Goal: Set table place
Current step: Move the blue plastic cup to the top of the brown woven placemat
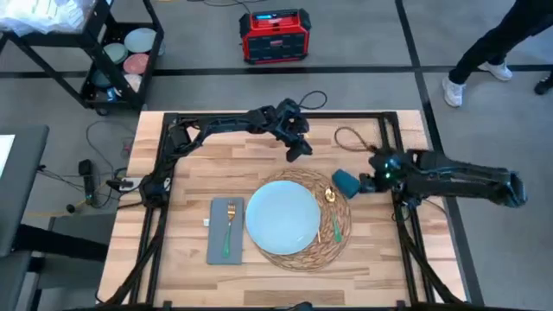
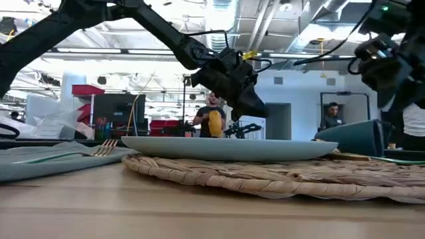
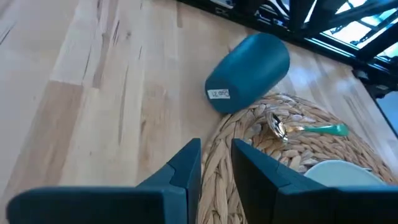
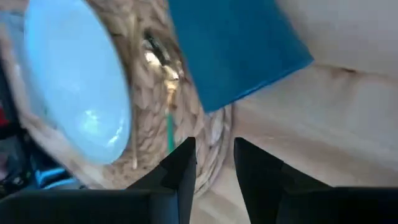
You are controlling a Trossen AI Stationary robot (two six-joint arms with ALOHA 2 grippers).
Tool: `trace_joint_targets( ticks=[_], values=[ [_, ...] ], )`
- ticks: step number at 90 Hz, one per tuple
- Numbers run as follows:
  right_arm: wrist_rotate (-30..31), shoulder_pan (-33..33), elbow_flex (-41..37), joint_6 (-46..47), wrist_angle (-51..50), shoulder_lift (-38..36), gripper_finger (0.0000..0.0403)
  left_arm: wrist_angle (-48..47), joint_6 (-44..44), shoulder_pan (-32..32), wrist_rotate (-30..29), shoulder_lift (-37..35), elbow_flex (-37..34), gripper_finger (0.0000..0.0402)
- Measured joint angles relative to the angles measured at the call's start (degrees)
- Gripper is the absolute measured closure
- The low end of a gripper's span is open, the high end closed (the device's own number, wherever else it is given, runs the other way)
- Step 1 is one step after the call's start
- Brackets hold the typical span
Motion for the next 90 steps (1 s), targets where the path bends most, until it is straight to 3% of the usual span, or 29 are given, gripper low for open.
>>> trace_joint_targets(
  ticks=[29, 59, 67, 77, 90],
  values=[
    [4.2, 1.6, -7.7, 5.7, 13.2, 0.2, 0.0304, -1.3, 0.5, 0.0, 0.0, 0.0, 0.0, 0.0331],
    [8.1, -4.0, -15.7, 6.4, 30.0, 0.1, 0.0283, -1.6, 0.5, 0.0, -0.1, 0.0, 0.0, 0.0331],
    [10.7, -5.6, -16.9, 5.8, 32.1, 0.2, 0.0308, -1.7, 0.4, 0.0, -0.1, 0.0, 0.0, 0.0331],
    [15.2, -6.2, -16.8, 1.6, 35.4, 0.2, 0.0382, -2.6, -0.1, 0.0, -0.1, 0.0, 0.0, 0.0331],
    [17.9, -6.5, -16.1, 0.4, 37.0, 0.3, 0.0399, -4.3, -0.7, 0.0, -0.2, 0.0, 0.0, 0.0331]
  ],
)
